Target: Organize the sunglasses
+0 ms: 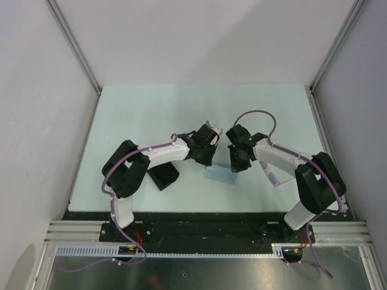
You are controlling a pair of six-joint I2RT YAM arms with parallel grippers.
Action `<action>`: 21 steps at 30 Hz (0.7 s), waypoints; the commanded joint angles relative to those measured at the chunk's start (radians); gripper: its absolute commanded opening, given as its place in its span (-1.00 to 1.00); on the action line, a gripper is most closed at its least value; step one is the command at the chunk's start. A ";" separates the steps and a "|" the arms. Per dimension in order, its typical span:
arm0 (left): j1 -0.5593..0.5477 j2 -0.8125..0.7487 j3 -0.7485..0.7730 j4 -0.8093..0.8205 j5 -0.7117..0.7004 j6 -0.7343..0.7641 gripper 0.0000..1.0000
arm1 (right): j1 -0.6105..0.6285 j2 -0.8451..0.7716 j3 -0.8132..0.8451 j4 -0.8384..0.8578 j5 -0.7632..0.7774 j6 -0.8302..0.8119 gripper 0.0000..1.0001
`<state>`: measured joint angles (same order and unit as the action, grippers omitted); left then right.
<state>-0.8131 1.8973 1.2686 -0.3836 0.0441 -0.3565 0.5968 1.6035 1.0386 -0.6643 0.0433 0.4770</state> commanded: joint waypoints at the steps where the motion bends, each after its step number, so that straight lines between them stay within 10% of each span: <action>1: -0.012 -0.063 -0.020 0.008 -0.016 0.014 -0.81 | 0.006 -0.043 -0.011 -0.004 -0.014 0.002 -0.54; 21: -0.040 -0.119 -0.087 0.011 -0.041 -0.018 -0.31 | -0.025 -0.146 -0.011 -0.047 -0.100 -0.003 -0.24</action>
<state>-0.8433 1.8530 1.2015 -0.3836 0.0277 -0.3588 0.5915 1.4963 1.0279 -0.6930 -0.0444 0.4667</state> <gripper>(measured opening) 0.311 0.371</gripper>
